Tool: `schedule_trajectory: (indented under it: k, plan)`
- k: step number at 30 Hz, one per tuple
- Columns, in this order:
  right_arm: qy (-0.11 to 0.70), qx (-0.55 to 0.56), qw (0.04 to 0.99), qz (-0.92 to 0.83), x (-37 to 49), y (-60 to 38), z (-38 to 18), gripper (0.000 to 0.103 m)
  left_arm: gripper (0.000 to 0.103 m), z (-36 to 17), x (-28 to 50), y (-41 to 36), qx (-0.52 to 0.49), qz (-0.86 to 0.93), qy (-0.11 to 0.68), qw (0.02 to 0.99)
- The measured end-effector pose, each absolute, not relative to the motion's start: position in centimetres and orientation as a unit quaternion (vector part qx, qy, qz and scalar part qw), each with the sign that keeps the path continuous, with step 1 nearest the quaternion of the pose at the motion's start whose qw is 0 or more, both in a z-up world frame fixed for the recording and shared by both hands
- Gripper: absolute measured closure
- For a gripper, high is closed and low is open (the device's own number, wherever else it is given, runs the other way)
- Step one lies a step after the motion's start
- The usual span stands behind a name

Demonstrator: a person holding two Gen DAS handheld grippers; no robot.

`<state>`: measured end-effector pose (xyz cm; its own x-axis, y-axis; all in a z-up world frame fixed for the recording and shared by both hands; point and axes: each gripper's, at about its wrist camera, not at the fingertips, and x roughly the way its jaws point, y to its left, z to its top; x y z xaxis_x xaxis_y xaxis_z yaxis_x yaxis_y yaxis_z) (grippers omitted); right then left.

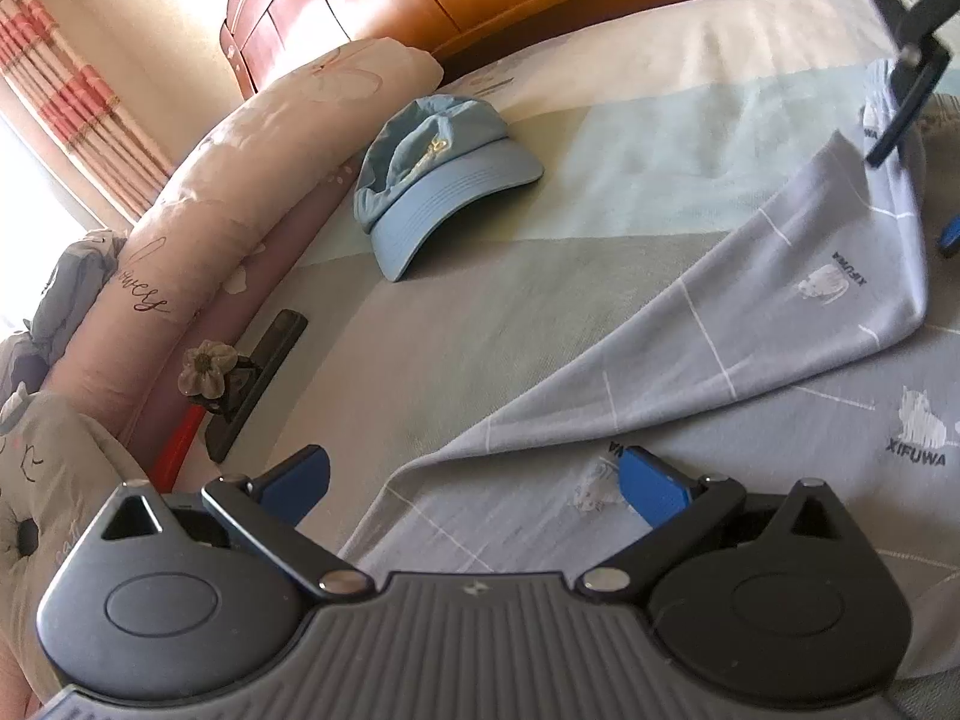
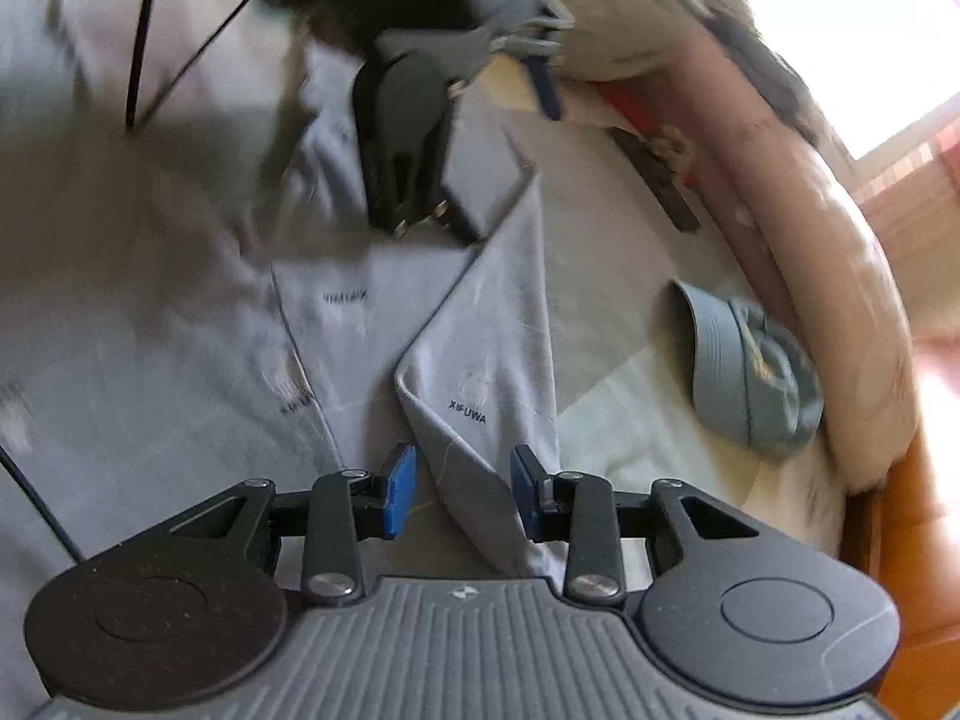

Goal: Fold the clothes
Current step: 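Lift the waistband corner with the right gripper while the left gripper approaches the pants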

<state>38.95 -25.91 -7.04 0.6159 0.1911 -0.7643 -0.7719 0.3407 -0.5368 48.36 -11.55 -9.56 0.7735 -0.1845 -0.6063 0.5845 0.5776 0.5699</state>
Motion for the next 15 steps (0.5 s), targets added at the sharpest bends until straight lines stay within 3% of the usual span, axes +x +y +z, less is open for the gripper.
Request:
schedule_trajectory:
  k: [6,7,8,9,15]
  plan:
    - [0.285,-0.565,0.703,0.325,39.3,-24.3,-9.0,0.066,0.001,-9.6,48.2,-11.3,0.399,-0.227,0.246,0.854]
    - [0.288,-0.567,0.698,0.329,39.4,-24.2,-8.9,0.075,0.001,-9.6,48.2,-11.3,0.399,-0.228,0.245,0.853]
    - [0.288,-0.566,0.701,0.326,39.4,-24.2,-8.7,0.093,0.001,-9.6,48.1,-11.3,0.403,-0.232,0.241,0.852]
    - [0.288,-0.564,0.704,0.322,39.5,-24.2,-8.5,0.099,0.001,-9.6,47.9,-11.3,0.41,-0.237,0.235,0.849]
    - [0.278,-0.537,0.744,0.282,39.8,-24.5,-6.4,0.099,0.001,-9.9,47.0,-12.1,0.484,-0.265,0.187,0.813]
